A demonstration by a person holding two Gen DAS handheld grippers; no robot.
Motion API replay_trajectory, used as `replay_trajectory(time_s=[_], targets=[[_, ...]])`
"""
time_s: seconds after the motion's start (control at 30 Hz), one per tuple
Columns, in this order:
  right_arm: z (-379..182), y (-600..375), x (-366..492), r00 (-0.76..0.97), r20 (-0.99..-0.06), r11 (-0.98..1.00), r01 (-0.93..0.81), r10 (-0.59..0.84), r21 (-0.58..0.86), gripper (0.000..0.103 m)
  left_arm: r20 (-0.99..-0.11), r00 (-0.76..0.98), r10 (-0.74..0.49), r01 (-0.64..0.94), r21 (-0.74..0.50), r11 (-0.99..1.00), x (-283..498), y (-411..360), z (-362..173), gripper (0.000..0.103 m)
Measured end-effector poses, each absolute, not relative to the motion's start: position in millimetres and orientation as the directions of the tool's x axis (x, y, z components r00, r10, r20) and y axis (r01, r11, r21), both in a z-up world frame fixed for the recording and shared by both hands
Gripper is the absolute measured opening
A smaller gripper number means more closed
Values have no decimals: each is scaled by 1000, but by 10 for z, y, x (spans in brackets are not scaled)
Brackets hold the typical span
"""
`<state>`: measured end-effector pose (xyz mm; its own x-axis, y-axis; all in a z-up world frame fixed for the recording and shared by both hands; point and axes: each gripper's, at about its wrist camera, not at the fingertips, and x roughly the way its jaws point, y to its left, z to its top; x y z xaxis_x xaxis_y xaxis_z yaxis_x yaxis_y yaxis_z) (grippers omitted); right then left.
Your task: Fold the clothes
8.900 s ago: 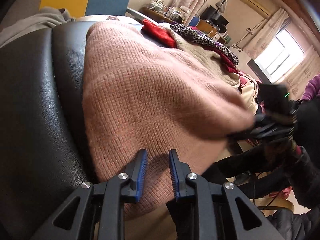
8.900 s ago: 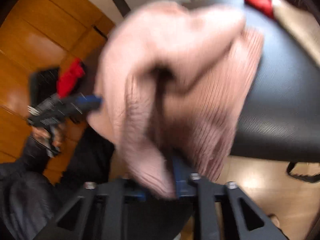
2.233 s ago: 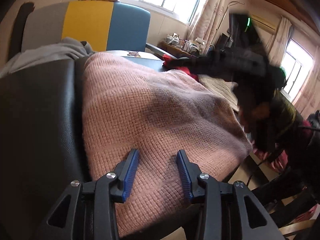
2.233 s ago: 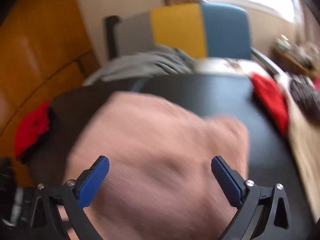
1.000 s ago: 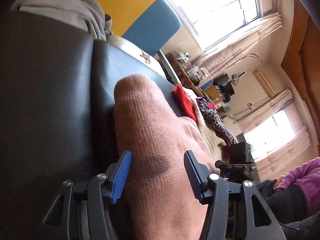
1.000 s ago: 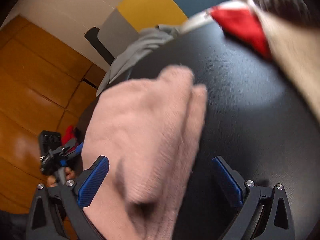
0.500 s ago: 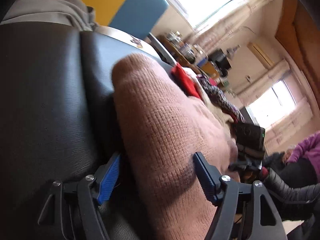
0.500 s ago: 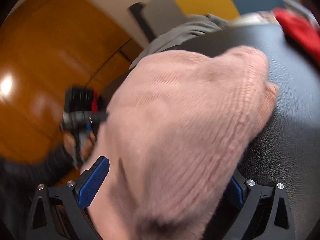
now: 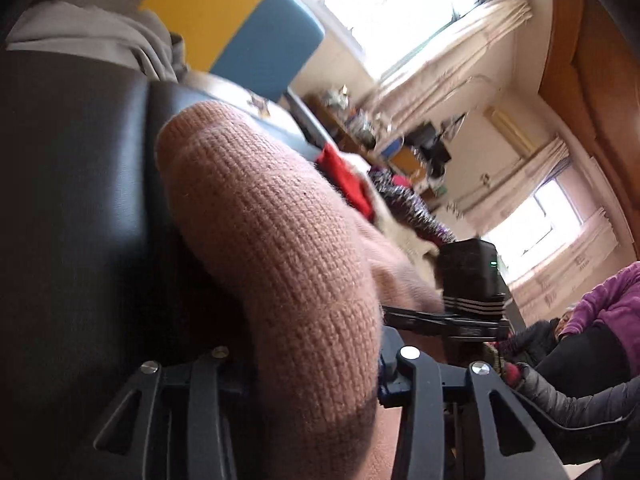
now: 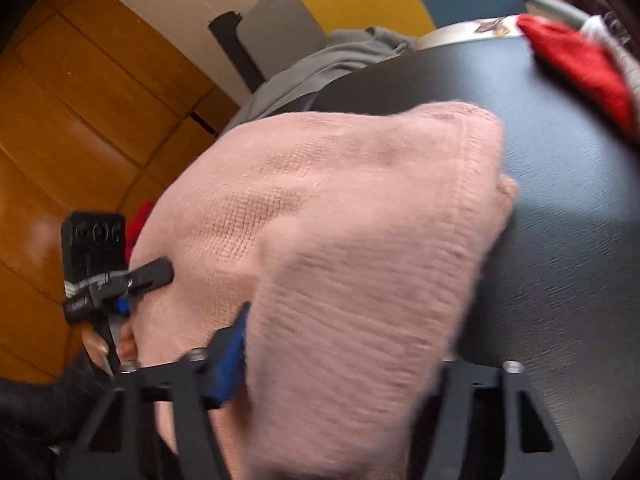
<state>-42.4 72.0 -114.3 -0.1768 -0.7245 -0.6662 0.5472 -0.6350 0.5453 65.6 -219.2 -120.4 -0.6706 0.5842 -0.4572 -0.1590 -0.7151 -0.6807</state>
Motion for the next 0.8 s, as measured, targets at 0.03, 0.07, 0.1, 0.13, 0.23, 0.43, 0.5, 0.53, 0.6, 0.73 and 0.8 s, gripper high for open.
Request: replay_trajectory(time_s=[0.03,0.07,0.1,0.13,0.23,0.43,0.5,0.53,0.6,0.73,0.8], targets=[[-1112,594,-357,-165,-660,-617,571,-733,542,58,-444,-695,565,-147,-682,-717,811,-2268,-1153,41],[-1088,469,-298,-148,-648,-592,591,-747,548,57,-430,-721,544,-133,-684,-717,971,-2356,-1097,41],[-1053,318,-247,-127,-629,-560,611,-767,560,57,-422,-744,518,-119,-680,-724,1116,-2446,-1037,41],[-1006,119,-194,-97,-608,-519,636,-788,571,57,-414,-770,484,-100,-672,-734,1281,-2574,-963,41],[-827,-552,-72,2,-560,-395,707,-829,587,57,-383,-846,370,-36,-652,-758,1761,-2984,-726,41],[-189,-2168,131,196,-461,-119,813,-866,570,57,-285,-957,59,124,-582,-804,2671,-3960,-93,41],[59,-2712,205,250,-431,-36,832,-867,554,57,-250,-967,-43,183,-569,-802,2940,-4309,93,41],[186,-3004,246,276,-420,6,841,-864,542,57,-231,-968,-94,212,-563,-799,3075,-4484,187,42],[353,-3531,319,323,-404,68,844,-856,532,57,-231,-952,-199,297,-558,-775,3277,-4830,276,42],[105,-4512,398,345,-526,27,854,-777,520,57,-396,-874,-281,479,-614,-627,3385,-5544,-133,42],[-263,-4917,437,322,-650,-51,872,-689,486,57,-579,-756,-305,644,-577,-502,3344,-5878,-598,45]])
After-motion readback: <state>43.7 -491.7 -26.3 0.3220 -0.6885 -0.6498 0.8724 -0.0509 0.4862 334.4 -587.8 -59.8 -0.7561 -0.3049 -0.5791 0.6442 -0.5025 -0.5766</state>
